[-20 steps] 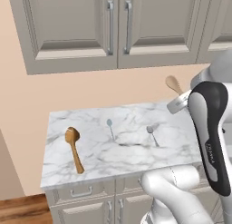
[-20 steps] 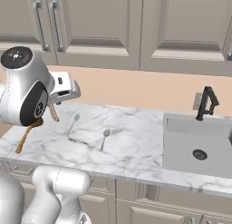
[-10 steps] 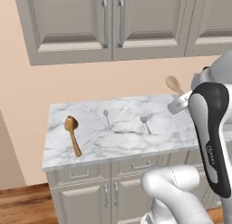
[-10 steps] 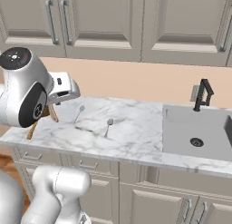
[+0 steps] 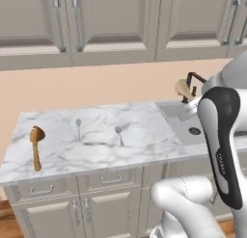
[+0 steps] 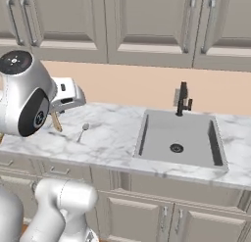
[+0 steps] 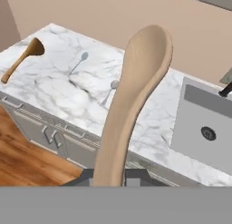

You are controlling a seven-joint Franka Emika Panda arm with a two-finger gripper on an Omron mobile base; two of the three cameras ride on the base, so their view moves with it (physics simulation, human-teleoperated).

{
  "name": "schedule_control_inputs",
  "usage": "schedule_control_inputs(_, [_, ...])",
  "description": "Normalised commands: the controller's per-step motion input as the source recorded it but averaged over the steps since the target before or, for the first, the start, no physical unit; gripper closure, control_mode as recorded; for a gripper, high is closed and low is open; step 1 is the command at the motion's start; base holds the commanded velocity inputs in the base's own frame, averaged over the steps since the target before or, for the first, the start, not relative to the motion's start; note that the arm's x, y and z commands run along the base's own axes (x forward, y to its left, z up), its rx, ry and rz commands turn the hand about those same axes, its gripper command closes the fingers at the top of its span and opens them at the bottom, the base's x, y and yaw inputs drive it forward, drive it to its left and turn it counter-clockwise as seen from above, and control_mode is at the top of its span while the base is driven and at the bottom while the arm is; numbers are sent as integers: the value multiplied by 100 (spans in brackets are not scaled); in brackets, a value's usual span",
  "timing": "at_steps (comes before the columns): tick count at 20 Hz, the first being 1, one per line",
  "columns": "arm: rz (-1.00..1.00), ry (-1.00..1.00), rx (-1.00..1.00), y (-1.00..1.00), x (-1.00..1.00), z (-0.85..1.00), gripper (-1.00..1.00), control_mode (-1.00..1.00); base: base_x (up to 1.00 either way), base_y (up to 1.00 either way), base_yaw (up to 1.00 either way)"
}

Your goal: Organize the utensils by type. Pick up the wooden spoons from the counter and place them in the open cabinet. Then pick up the metallic utensils from the counter and place them in the open drawer.

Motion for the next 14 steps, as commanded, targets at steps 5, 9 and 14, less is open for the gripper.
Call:
schedule_control_inputs(5, [0, 0, 0, 0, 0, 0, 100, 100, -27, -100, 0])
schedule_control_inputs(9, [0, 0, 0, 0, 0, 0, 100, 100, -26, -100, 0])
schedule_control_inputs(14, [0, 0, 0, 0, 0, 0, 100, 100, -45, -94, 0])
